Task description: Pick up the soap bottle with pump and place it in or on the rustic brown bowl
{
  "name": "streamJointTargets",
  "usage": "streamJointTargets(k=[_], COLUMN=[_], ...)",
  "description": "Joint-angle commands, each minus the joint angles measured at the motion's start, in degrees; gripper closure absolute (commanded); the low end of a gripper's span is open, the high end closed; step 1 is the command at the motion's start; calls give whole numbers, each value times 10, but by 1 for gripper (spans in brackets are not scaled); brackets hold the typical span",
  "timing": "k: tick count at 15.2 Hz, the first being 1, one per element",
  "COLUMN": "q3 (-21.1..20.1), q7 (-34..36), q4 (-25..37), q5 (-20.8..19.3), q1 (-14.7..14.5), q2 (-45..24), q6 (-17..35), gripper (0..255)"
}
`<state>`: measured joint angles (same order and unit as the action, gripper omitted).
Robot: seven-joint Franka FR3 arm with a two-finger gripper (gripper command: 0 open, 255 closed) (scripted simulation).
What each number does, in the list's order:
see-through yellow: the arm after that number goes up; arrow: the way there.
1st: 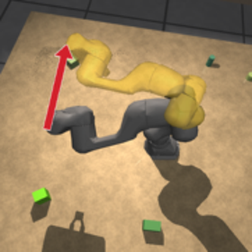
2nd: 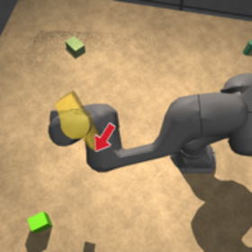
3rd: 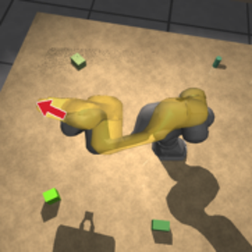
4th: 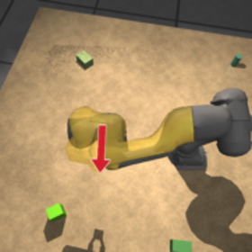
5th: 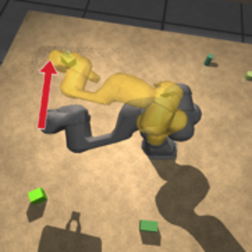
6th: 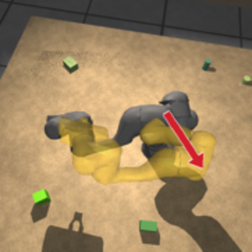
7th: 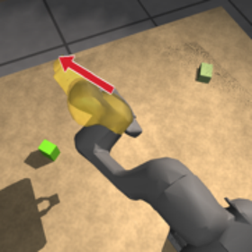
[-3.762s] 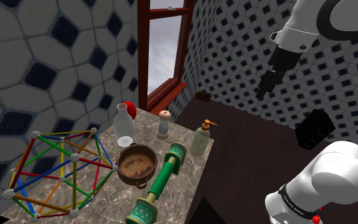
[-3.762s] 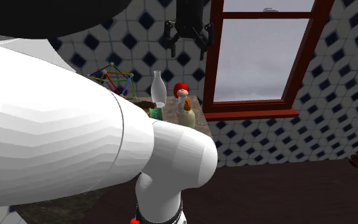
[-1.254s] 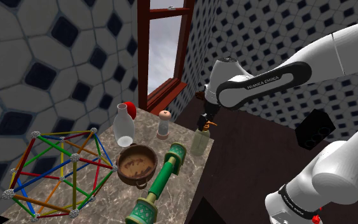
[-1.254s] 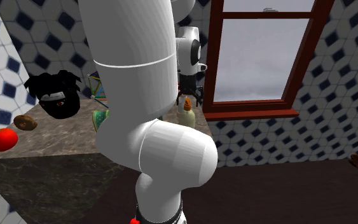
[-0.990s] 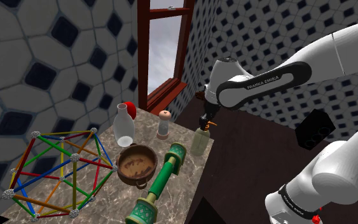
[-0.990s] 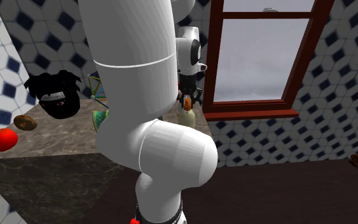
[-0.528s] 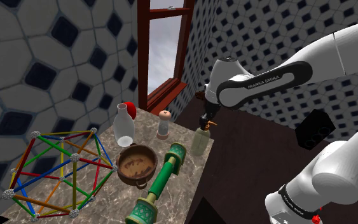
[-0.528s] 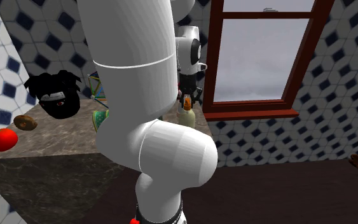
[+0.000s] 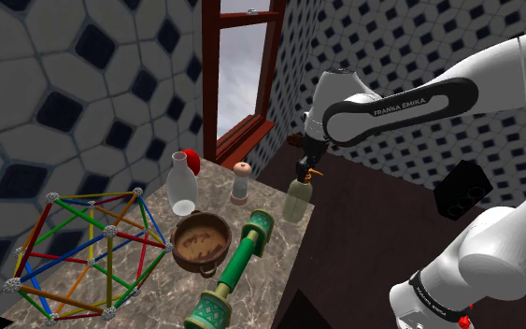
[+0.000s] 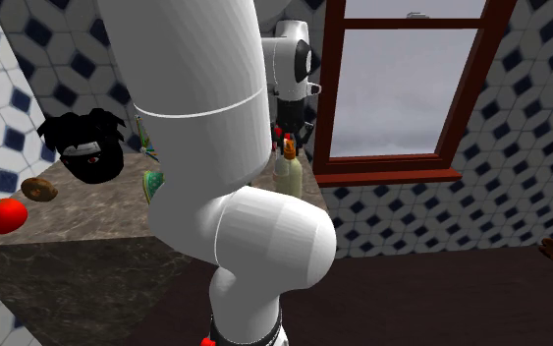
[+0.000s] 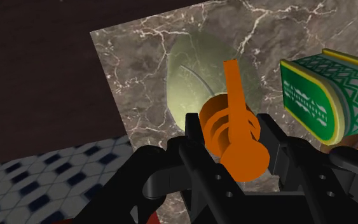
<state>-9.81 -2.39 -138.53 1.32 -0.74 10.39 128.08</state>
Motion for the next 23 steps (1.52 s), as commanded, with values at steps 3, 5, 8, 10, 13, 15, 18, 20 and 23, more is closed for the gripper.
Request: streamJointTargets(k=[3,5,8,10,13,15,18,20,23], q3=[1,2,3,4,5,6,7,7,-19], q7=[-2,-3,-5,-5,-6,-7,-8,-8,32], q4=[17,25,40,50,66,77,95,105,148], q5=[3,4,5,5,6,6,7,7,9], q1=[0,0,-1,-1,-1,-1,0,0,-14], q2=[17,24,34,40,48,53,59,62,34], q6=[-33,-49,-74,-90,-114,-130,-154,-166,-182], gripper=[255,255,255,255,255,255,255,255,255])
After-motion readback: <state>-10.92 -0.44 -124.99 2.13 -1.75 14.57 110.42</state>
